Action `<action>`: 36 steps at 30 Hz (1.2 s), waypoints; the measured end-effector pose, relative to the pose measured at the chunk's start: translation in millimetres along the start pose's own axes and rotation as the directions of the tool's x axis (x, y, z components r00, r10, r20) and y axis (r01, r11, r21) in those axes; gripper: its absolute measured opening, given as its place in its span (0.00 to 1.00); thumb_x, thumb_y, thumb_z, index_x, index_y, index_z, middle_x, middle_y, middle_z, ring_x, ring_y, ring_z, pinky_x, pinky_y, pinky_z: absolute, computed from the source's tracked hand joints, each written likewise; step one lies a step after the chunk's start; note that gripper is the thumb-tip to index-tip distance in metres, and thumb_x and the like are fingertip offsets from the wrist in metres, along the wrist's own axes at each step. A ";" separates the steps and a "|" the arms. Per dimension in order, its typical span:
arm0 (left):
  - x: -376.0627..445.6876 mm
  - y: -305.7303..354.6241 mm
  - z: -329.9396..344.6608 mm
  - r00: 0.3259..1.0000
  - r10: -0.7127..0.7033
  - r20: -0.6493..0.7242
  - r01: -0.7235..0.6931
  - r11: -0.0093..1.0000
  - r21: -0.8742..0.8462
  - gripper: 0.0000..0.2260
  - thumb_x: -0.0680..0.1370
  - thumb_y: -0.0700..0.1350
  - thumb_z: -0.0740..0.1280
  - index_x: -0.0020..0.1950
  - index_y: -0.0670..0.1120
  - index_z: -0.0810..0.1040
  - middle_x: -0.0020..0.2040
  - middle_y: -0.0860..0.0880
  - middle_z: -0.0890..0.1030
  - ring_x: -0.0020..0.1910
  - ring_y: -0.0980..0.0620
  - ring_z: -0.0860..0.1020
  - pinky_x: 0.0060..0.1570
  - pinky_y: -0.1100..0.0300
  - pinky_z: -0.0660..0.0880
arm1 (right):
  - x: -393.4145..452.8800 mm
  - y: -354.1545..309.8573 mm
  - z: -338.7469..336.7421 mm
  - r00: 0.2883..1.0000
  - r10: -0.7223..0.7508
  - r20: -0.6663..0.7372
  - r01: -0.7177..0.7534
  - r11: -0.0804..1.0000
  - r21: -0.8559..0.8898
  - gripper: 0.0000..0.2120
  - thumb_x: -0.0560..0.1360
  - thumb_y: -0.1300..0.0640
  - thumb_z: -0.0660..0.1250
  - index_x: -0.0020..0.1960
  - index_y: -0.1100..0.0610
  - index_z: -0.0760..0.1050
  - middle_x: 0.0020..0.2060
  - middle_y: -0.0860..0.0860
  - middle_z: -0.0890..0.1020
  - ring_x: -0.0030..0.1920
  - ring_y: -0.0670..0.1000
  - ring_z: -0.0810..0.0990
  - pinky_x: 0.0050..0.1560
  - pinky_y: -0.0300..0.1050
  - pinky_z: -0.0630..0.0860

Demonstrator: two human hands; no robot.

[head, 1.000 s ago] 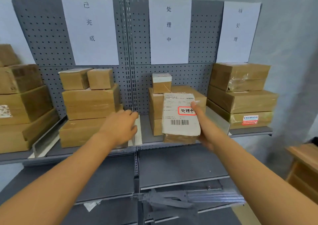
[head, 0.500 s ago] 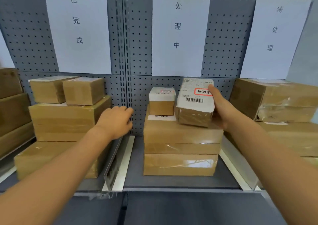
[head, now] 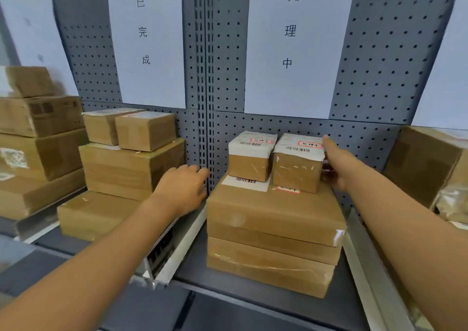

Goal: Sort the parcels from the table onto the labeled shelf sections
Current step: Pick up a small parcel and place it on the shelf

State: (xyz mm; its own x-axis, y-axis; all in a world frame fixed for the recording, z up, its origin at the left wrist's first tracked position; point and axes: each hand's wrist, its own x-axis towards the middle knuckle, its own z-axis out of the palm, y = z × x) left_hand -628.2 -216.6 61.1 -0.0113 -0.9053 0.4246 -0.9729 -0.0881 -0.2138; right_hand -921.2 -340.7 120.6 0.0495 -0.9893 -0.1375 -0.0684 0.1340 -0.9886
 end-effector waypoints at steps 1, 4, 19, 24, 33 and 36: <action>-2.9 1.9 -3.3 1.000 -0.014 -0.002 0.014 1.000 0.004 0.13 0.81 0.52 0.59 0.63 0.49 0.70 0.57 0.48 0.76 0.57 0.46 0.75 0.50 0.53 0.71 | 1.2 -3.4 -1.4 0.999 -0.012 -0.030 0.011 0.999 -0.038 0.27 0.81 0.38 0.55 0.65 0.59 0.74 0.47 0.54 0.78 0.44 0.55 0.75 0.48 0.48 0.73; -12.8 8.2 -14.6 0.999 -0.055 -0.002 0.055 0.998 0.006 0.11 0.81 0.51 0.59 0.61 0.48 0.71 0.55 0.48 0.76 0.55 0.45 0.75 0.48 0.53 0.70 | -3.6 -16.8 -6.7 0.950 -0.271 -0.158 0.219 0.934 -0.283 0.20 0.83 0.45 0.54 0.49 0.61 0.74 0.45 0.55 0.73 0.43 0.56 0.72 0.44 0.46 0.68; -170.9 -26.6 -62.5 0.916 -0.380 0.130 0.369 0.924 0.102 0.17 0.80 0.52 0.59 0.66 0.47 0.70 0.61 0.46 0.76 0.58 0.43 0.75 0.48 0.53 0.74 | -157.3 56.9 171.0 0.159 -0.513 0.843 0.976 -0.044 -0.211 0.21 0.78 0.56 0.62 0.71 0.53 0.69 0.62 0.52 0.75 0.63 0.54 0.73 0.60 0.52 0.72; -251.4 -62.4 -78.8 0.859 -0.493 0.139 0.461 0.863 0.207 0.17 0.79 0.50 0.60 0.66 0.46 0.71 0.61 0.45 0.77 0.59 0.43 0.75 0.52 0.52 0.72 | -204.0 86.4 230.2 0.119 -0.375 0.919 0.977 -0.120 -0.175 0.21 0.78 0.55 0.62 0.70 0.55 0.69 0.64 0.55 0.75 0.62 0.58 0.73 0.59 0.53 0.73; -380.6 -171.5 -108.8 0.786 -0.601 0.143 0.536 0.778 0.328 0.15 0.81 0.50 0.58 0.66 0.46 0.70 0.57 0.45 0.76 0.55 0.43 0.75 0.51 0.52 0.70 | -311.9 105.9 371.4 -0.025 -0.334 0.942 0.974 -0.219 -0.051 0.19 0.79 0.55 0.60 0.69 0.56 0.68 0.63 0.54 0.75 0.64 0.57 0.72 0.62 0.53 0.71; -425.5 -217.4 -118.9 0.769 -0.626 0.128 0.553 0.752 0.358 0.15 0.82 0.50 0.57 0.66 0.46 0.70 0.57 0.46 0.77 0.56 0.43 0.76 0.51 0.52 0.70 | -350.1 111.3 426.8 -0.048 -0.341 0.939 0.973 -0.227 -0.033 0.21 0.80 0.55 0.60 0.72 0.54 0.66 0.64 0.53 0.75 0.65 0.56 0.71 0.63 0.53 0.70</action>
State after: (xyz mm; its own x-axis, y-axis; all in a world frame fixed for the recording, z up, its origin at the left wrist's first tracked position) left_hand -439.4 237.2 31.5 0.6302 -0.6941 0.3479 -0.6554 -0.7158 -0.2409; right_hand -520.9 45.4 32.7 0.9565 0.0562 0.2862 0.0309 -0.9952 0.0924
